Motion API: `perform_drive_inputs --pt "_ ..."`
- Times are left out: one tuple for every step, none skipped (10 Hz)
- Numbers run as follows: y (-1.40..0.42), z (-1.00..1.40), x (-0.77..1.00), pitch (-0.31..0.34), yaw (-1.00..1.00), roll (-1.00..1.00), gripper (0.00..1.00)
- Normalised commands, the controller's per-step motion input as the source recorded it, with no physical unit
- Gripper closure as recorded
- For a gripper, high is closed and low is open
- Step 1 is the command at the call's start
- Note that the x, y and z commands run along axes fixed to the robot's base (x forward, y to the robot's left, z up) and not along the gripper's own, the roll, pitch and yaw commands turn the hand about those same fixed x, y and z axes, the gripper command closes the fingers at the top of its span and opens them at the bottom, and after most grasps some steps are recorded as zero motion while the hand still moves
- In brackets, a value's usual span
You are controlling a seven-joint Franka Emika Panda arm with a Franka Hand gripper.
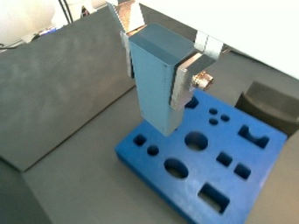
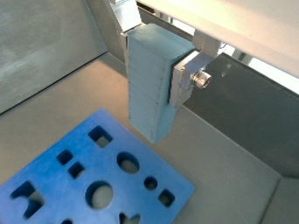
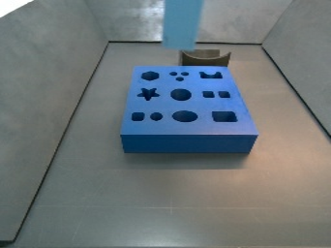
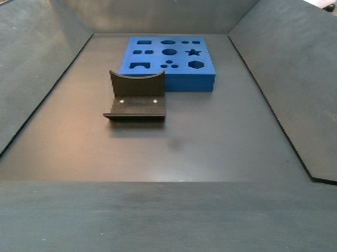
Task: Insert the rectangle object.
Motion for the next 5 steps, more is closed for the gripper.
perform_drive_inputs --pt "0.00 -0.57 0.99 0.053 0.25 -0.05 1.00" --pt "0.17 -0.49 0.90 0.036 0.31 -0.01 1.00" --pt "0.21 -0.41 0.80 0.044 0.39 0.01 1.00" --pt "0.21 -0.36 0.77 0.040 0.41 0.02 1.00" --pt "0.00 -0.48 0.81 0.029 0.34 0.00 1.00"
